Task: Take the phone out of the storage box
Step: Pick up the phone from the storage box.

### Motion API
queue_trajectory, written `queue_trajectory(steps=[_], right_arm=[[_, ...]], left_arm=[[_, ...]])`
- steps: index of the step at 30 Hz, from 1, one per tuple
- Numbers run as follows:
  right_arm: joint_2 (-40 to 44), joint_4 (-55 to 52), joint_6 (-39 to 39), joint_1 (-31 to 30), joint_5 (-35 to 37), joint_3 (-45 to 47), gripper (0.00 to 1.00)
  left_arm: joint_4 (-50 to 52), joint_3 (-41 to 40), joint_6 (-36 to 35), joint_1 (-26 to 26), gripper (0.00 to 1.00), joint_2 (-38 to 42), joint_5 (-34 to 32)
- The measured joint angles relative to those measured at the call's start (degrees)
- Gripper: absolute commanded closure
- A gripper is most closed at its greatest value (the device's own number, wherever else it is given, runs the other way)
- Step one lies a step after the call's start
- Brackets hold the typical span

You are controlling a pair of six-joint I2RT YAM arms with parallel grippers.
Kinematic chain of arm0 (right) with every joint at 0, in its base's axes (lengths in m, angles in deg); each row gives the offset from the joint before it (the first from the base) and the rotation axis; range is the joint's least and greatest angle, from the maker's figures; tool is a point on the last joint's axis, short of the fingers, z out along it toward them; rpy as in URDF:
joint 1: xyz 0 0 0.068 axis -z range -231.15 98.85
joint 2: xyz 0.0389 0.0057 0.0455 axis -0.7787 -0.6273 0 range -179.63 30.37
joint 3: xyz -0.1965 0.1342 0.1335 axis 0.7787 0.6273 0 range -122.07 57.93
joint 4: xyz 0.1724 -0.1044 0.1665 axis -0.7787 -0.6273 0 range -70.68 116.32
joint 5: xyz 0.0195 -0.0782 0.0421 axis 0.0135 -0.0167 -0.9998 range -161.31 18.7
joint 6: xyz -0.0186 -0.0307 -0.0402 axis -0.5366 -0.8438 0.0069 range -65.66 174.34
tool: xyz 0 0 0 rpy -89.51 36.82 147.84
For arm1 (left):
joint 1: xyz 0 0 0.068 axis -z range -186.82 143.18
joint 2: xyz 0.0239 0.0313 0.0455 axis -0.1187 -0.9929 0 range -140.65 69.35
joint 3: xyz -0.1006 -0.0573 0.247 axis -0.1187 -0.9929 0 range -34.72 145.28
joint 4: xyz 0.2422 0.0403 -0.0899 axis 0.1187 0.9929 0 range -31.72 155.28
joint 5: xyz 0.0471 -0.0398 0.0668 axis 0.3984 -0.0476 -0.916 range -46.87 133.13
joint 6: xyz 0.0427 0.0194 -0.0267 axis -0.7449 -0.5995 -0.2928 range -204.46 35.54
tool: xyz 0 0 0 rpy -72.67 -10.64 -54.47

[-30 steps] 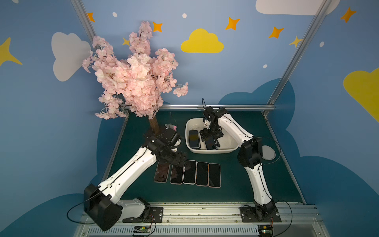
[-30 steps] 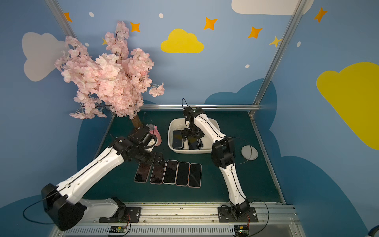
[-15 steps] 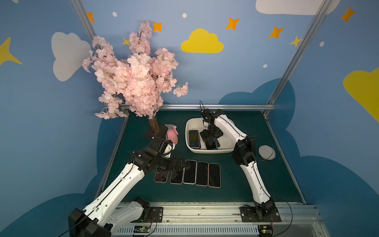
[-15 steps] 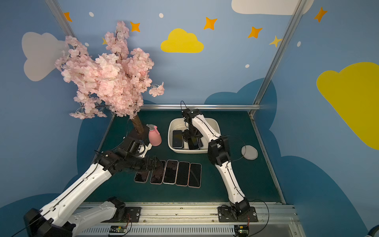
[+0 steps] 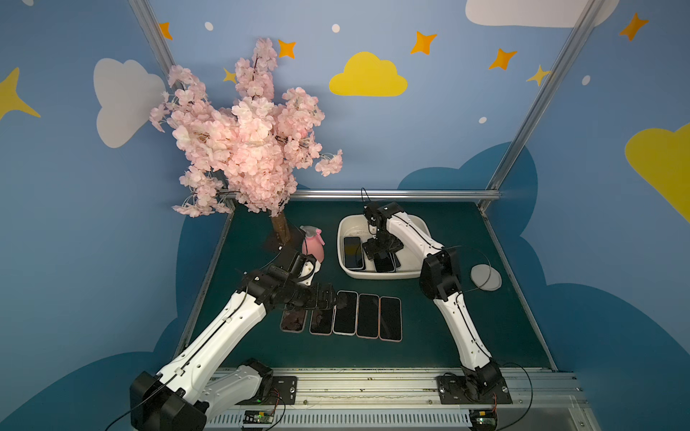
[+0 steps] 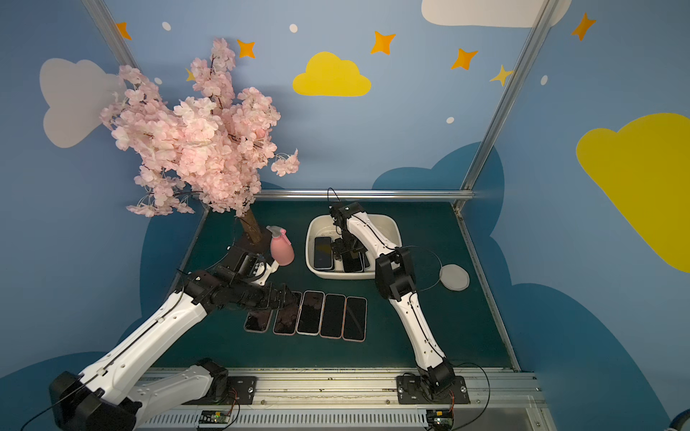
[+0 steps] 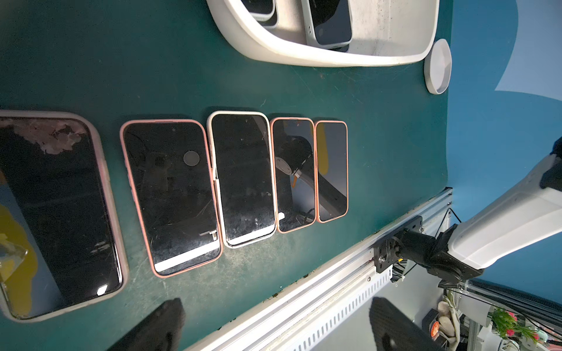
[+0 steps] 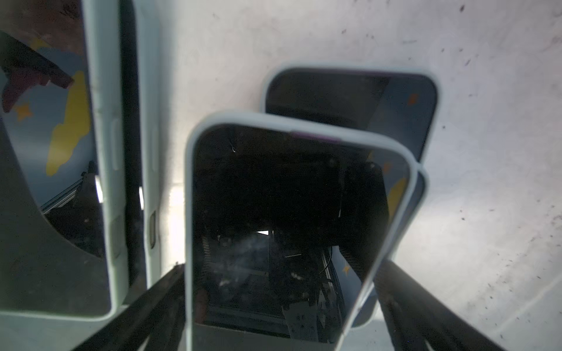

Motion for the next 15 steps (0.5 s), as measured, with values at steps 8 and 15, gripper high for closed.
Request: queue_trajectory(steps=[8, 15], right_arm=[[-0.2, 0.2, 1.2, 0.1, 1.0, -0.1, 0.11], [-0.2, 0.3, 1.9, 0.5, 1.2, 0.1, 0.27]], left_arm=[[0.2, 1.0, -0.7, -0.8, 0.01, -1.5, 0.7], [0.2, 2.0, -1.3, -1.2, 0.01, -2.4, 1.2]])
